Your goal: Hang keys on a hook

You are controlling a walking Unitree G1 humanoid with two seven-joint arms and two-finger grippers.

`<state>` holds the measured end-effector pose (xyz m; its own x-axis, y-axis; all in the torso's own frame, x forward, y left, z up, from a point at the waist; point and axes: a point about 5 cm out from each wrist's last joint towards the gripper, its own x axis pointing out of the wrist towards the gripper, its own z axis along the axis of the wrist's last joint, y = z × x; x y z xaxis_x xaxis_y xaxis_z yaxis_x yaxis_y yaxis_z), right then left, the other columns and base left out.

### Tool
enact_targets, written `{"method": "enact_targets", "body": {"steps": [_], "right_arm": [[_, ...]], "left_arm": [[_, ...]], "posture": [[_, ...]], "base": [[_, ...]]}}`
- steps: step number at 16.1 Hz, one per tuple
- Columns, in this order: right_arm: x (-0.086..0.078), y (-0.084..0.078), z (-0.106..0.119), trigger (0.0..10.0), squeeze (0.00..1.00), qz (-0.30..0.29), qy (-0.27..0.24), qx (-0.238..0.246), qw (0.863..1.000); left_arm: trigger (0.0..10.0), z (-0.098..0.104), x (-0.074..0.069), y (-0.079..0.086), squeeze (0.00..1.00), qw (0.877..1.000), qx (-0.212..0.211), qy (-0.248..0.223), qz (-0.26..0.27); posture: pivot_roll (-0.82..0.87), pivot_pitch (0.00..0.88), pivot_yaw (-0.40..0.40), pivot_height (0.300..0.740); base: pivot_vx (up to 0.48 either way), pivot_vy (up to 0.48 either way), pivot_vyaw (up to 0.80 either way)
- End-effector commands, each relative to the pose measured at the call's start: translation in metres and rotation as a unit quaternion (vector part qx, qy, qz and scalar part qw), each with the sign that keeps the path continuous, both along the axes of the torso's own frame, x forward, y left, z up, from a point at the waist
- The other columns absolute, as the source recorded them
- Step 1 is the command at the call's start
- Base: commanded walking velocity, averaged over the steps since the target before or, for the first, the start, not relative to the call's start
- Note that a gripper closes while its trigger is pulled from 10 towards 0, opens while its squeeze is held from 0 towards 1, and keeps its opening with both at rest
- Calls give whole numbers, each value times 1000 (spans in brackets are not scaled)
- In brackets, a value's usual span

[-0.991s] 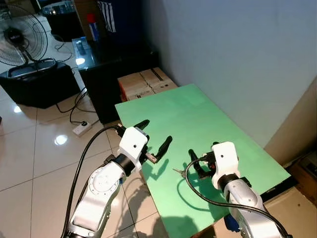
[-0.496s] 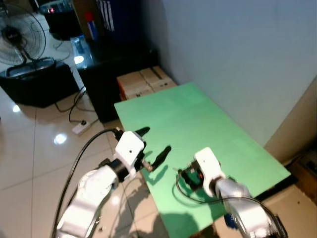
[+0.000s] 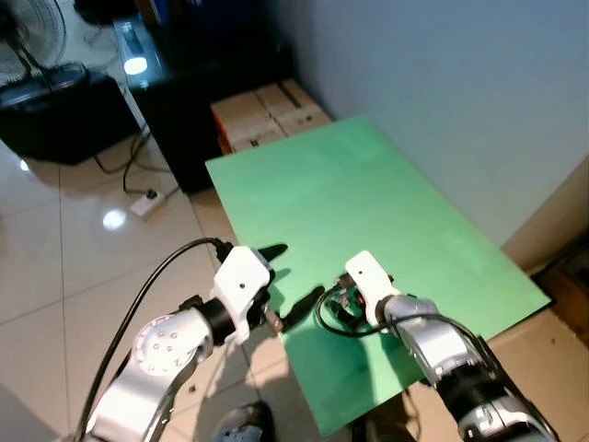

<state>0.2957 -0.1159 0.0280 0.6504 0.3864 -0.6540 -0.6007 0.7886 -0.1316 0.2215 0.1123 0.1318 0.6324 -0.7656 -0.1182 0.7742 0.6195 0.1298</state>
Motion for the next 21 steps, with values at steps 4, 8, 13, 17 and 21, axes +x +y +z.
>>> {"method": "enact_targets", "body": {"steps": [4,8,13,17,21], "right_arm": [[9,15,8,10000,1000,49,3,4,999],[11,19,7,10000,0,75,25,-7,997],[13,13,4,10000,0,72,42,-32,996],[11,12,2,9569,0,75,48,-40,995],[14,9,4,0,0,79,49,-48,995]], "left_arm": [[10000,-1,-7,5,0,1000,17,15,-8],[10000,1,-9,4,0,1000,19,22,-13],[10000,3,-12,2,0,999,11,34,-28],[10000,3,-11,3,0,999,11,34,-25],[10000,4,-9,1,0,999,10,34,-25]], "posture": [[49,262,79,740],[49,261,72,740],[48,268,68,740],[49,266,68,740],[47,261,67,740]], "base": [[0,0,0],[0,0,0],[0,0,0],[0,0,0],[0,0,0]]}}
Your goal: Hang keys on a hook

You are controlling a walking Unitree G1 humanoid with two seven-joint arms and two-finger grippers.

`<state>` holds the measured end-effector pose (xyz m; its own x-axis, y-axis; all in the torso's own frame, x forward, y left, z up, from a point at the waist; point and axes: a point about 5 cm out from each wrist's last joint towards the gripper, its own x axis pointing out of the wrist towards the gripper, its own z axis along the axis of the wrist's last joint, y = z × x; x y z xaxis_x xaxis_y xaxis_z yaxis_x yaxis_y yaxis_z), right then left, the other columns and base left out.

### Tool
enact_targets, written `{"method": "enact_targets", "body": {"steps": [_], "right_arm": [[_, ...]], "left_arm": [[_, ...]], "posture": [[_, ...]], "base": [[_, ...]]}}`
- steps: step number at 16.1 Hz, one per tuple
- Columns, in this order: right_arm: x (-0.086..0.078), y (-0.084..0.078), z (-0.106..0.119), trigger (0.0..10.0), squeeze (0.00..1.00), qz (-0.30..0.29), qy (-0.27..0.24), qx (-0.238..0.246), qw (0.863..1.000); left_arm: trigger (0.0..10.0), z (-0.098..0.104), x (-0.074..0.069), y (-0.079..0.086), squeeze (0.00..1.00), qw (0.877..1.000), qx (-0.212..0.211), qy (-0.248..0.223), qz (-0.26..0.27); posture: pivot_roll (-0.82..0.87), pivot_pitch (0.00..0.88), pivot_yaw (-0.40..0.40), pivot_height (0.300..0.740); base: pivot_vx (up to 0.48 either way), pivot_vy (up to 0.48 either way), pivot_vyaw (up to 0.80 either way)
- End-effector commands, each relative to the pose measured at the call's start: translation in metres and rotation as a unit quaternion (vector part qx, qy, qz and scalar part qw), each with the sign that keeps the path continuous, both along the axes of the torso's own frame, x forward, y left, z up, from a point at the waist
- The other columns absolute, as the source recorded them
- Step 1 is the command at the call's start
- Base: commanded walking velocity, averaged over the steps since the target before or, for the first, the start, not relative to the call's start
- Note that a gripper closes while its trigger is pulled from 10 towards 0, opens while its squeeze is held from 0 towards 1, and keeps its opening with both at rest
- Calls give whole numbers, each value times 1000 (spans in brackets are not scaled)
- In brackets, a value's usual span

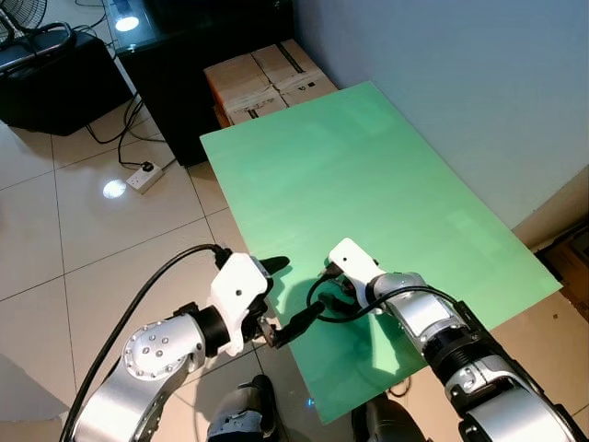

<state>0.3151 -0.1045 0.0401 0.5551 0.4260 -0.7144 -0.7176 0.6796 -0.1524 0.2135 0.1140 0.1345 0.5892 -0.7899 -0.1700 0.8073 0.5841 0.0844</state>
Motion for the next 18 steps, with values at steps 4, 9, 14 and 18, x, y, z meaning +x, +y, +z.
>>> {"method": "enact_targets", "body": {"steps": [4,9,14,18], "right_arm": [[-4,-3,-7,0,0,14,29,-23,999],[-3,-7,-5,0,0,16,30,-30,999],[-2,-9,-2,0,0,14,28,-31,999],[-1,-9,1,0,0,14,25,-29,999]], "left_arm": [[10000,1,1,-1,0,1000,3,0,-5],[10000,2,2,-1,0,1000,5,-2,-8],[10000,3,3,-3,0,1000,4,-6,-6],[10000,3,4,-2,0,1000,5,-9,-6]], "posture": [[45,260,66,740],[42,262,71,740],[38,256,62,740],[35,253,61,740]], "base": [[0,0,0],[0,0,0],[0,0,0],[0,0,0]]}}
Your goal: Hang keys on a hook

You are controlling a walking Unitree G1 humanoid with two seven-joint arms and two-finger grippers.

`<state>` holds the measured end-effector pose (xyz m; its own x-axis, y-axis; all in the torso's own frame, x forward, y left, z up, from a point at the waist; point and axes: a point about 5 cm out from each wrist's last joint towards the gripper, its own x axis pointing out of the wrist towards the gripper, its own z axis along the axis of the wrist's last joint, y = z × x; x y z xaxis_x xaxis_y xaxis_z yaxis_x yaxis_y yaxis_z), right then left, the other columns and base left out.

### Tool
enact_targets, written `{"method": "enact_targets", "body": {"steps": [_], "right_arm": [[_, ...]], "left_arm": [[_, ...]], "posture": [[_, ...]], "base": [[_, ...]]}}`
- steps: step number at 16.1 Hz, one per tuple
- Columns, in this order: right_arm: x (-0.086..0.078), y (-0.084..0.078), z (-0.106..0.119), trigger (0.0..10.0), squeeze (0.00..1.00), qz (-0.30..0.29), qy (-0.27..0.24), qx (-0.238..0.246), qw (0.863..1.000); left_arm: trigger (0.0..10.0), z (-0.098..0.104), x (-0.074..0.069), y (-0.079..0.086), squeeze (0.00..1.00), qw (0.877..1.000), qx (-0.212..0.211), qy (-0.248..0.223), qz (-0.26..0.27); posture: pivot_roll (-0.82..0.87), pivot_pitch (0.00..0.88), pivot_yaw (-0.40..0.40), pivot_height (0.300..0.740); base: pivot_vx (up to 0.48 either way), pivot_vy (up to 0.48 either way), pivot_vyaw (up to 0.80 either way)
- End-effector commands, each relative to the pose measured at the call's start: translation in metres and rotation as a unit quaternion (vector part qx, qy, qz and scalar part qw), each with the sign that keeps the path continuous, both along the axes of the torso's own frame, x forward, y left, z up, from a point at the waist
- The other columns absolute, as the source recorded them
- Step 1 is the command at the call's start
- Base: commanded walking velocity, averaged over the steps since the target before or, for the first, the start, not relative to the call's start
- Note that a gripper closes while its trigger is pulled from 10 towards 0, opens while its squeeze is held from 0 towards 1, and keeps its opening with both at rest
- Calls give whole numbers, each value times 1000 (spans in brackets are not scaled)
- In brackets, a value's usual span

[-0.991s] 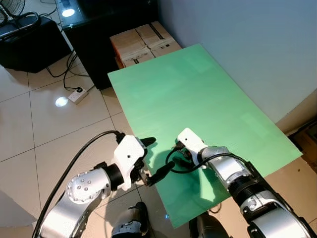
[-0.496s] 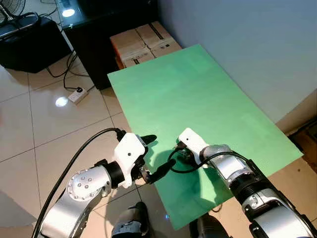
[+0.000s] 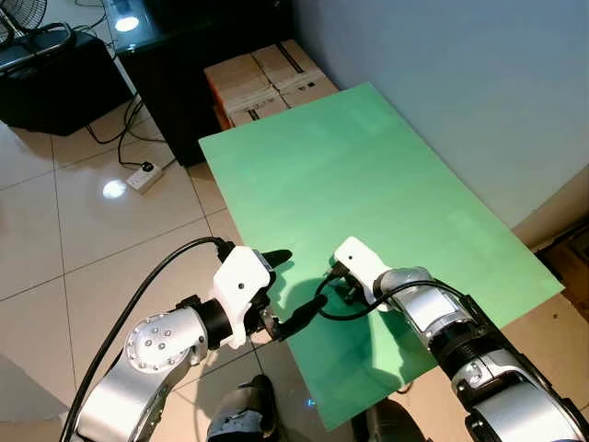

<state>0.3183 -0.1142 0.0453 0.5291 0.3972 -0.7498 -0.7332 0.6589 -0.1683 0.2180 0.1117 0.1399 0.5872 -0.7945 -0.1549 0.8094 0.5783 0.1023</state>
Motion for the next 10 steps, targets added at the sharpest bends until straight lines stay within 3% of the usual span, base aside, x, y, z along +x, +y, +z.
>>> {"method": "enact_targets", "body": {"steps": [1,10], "right_arm": [[-5,-1,-2,0,0,5,10,-2,1000],[-1,-14,27,0,0,-19,-22,53,998]], "left_arm": [[10000,-2,-1,-1,0,1000,6,1,-3],[10000,-4,-2,-2,0,1000,4,0,-4]], "posture": [[33,250,58,740],[22,250,46,740]], "base": [[0,0,0],[0,0,0]]}}
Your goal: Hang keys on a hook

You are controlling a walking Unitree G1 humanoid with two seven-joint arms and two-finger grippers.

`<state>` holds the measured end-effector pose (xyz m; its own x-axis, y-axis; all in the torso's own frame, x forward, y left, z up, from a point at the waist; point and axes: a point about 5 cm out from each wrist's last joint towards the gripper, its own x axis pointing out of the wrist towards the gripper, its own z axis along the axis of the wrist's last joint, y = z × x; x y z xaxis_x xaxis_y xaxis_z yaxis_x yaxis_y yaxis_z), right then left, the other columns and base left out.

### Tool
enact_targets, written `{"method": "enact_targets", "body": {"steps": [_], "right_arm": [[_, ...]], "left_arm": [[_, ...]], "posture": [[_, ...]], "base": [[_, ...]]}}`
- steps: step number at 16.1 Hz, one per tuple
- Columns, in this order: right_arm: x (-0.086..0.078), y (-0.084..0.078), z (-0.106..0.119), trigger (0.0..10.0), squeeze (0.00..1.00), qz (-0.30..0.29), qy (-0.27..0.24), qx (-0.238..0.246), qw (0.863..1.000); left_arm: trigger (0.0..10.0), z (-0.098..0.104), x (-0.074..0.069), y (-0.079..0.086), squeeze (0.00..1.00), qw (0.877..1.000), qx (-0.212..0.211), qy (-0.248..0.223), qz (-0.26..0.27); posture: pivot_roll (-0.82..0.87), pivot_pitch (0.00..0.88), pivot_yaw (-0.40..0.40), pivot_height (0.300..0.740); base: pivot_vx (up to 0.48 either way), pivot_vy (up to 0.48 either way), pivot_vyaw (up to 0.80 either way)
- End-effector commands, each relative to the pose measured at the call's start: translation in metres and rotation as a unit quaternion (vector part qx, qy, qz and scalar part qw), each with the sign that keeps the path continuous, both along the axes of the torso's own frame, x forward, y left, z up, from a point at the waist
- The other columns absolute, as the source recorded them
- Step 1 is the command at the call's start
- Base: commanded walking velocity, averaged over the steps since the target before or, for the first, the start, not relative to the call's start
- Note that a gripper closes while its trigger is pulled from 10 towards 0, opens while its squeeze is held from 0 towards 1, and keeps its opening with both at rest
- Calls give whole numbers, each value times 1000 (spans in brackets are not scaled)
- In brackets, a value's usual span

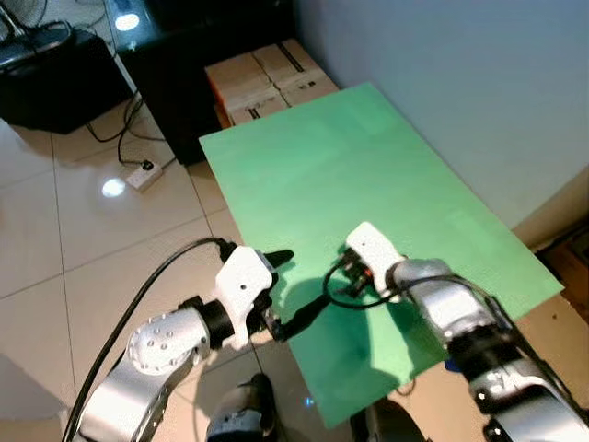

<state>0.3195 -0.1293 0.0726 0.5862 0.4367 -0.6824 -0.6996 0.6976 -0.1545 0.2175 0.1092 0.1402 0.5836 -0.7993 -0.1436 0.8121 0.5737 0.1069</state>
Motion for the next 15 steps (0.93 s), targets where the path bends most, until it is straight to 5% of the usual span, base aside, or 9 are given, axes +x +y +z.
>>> {"method": "enact_targets", "body": {"steps": [1,3,4,5,15], "right_arm": [[-4,-2,1,0,0,0,7,12,1000],[-6,-4,2,0,0,5,6,21,1000],[-9,-3,3,1333,0,20,4,28,999],[-10,-2,2,10000,1000,24,9,31,999],[-22,6,5,10000,1000,59,45,25,997]], "left_arm": [[10000,-4,-2,0,0,1000,7,6,0],[10000,-4,-2,-1,0,1000,7,6,0],[10000,-4,-1,-2,0,1000,7,5,0],[10000,-4,-1,-2,0,1000,7,5,-1],[10000,-2,-1,-4,0,1000,4,4,-3]], "posture": [[22,251,46,740],[23,255,47,740],[22,257,49,740],[22,257,50,740],[18,262,45,740]], "base": [[0,0,0],[0,0,0],[0,0,0],[0,0,0],[0,0,0]]}}
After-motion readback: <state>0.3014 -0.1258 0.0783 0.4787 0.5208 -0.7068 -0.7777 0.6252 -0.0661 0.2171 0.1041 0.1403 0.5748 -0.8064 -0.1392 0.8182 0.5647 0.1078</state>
